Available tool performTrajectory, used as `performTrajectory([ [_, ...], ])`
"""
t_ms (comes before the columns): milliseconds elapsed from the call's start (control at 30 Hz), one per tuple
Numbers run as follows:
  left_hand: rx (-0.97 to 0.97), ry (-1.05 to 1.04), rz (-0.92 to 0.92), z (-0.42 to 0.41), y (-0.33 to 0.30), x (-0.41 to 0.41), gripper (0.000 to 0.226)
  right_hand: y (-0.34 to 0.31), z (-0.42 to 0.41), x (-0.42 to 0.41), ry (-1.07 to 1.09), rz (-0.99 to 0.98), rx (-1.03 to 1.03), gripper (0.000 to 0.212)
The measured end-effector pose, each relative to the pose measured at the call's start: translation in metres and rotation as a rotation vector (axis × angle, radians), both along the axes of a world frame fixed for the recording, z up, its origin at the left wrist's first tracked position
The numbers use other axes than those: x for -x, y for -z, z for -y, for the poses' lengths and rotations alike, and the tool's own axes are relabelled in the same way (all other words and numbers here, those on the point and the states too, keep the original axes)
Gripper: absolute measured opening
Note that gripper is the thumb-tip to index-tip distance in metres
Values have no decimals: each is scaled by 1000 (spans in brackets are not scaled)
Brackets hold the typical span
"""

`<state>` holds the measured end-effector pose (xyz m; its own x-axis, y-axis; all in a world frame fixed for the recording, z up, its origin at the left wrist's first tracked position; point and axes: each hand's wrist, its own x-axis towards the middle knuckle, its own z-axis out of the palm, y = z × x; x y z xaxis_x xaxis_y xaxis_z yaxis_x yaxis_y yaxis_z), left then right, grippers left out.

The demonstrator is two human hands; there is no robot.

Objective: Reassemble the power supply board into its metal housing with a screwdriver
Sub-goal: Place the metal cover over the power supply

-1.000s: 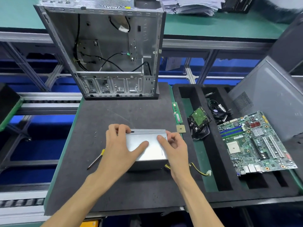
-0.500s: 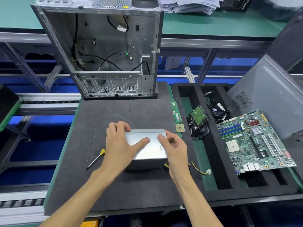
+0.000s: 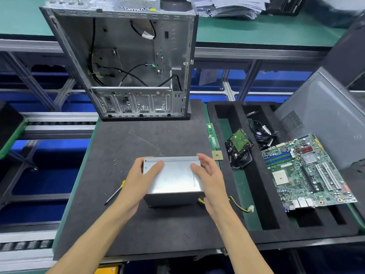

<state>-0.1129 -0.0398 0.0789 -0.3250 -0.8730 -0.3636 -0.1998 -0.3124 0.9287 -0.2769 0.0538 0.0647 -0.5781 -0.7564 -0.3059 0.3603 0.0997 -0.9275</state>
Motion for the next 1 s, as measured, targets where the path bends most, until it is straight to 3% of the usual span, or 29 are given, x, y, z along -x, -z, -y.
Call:
performTrajectory([
  [200, -75, 10, -80, 1, -5, -1, 33, -7, -1, 2, -159, 40, -28, 32],
  [367, -108, 26, -93, 2, -9, -1, 33, -11, -1, 2, -195, 29, -36, 40],
  [600, -151, 66, -80, 8, -11, -1, 31, -11, -2, 7, -240, 52, -29, 36],
  [1000, -80, -9, 2, 10, -12, 8, 20, -11, 8, 2, -152, 23, -77, 30],
])
